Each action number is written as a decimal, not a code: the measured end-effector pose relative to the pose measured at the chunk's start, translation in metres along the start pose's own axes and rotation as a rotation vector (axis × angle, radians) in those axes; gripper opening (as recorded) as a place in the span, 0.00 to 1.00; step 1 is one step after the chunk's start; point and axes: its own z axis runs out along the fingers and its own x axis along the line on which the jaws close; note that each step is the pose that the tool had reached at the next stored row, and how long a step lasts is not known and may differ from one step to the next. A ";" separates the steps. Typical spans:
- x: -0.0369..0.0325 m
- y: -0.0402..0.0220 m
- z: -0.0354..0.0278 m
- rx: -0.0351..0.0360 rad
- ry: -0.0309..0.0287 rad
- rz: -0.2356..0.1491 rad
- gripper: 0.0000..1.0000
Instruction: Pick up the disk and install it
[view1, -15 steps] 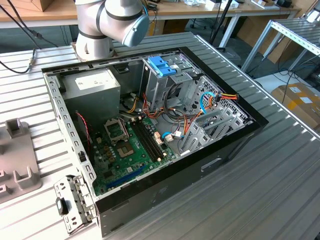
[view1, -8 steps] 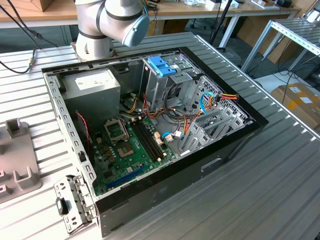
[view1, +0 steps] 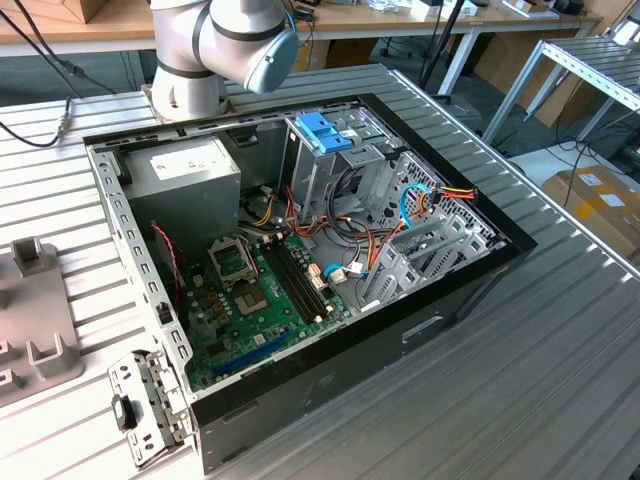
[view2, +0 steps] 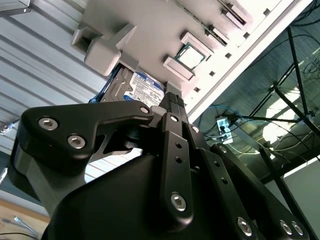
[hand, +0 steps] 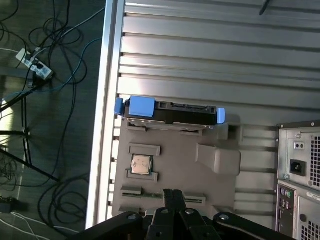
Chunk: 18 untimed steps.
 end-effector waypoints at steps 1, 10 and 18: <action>0.0000 0.0000 0.0000 -0.0001 0.0002 -0.004 0.11; 0.0000 0.0000 0.0000 -0.0011 0.0021 -0.051 0.11; 0.0000 0.0000 0.0000 -0.0026 0.0046 -0.111 0.11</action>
